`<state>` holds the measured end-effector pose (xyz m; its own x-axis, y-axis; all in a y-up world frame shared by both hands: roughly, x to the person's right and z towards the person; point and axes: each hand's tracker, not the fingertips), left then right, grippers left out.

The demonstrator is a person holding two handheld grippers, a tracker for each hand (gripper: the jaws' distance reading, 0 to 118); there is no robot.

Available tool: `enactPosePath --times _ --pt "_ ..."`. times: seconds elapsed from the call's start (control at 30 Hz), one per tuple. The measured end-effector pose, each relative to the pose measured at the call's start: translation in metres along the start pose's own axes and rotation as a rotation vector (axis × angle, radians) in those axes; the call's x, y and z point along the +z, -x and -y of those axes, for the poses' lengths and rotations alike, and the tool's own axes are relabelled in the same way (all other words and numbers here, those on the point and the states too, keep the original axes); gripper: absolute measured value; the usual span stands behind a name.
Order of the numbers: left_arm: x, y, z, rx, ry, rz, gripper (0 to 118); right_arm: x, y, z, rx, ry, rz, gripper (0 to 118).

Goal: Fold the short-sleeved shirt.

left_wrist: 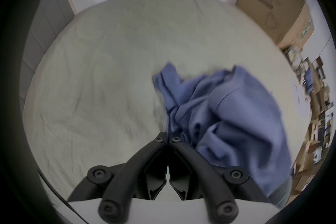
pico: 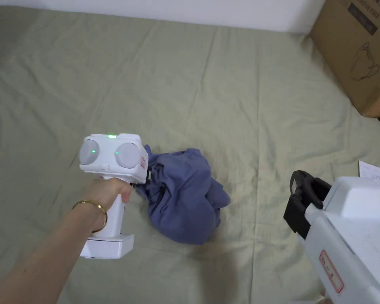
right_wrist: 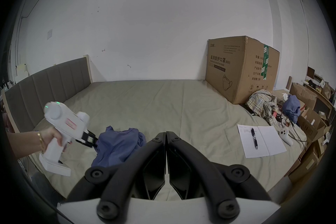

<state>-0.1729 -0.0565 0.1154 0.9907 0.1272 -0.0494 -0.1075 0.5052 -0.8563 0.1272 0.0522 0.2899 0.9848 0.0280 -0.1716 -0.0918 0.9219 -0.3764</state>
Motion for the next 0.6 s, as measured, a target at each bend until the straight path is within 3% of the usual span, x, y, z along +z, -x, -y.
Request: enactPosePath --times 0.13,0.4,0.53,0.57,0.6 --pt "0.055 0.02 0.01 0.132 -0.099 0.083 0 -0.006 -0.006 -0.013 0.005 -0.002 -0.008 0" --pt "0.079 0.072 0.043 0.263 -0.162 0.038 0 -0.011 -0.005 -0.027 0.001 -0.002 -0.019 0" --pt "0.078 0.089 0.064 0.303 -0.138 0.036 0 -0.037 -0.005 -0.033 0.012 0.103 -0.08 0" --pt "0.074 0.091 0.068 0.307 -0.135 0.033 0 -0.05 -0.004 -0.036 0.001 0.138 -0.117 1" --pt "0.073 0.092 0.071 0.31 -0.131 0.033 0 -0.063 -0.003 -0.039 0.0 0.17 -0.14 13"
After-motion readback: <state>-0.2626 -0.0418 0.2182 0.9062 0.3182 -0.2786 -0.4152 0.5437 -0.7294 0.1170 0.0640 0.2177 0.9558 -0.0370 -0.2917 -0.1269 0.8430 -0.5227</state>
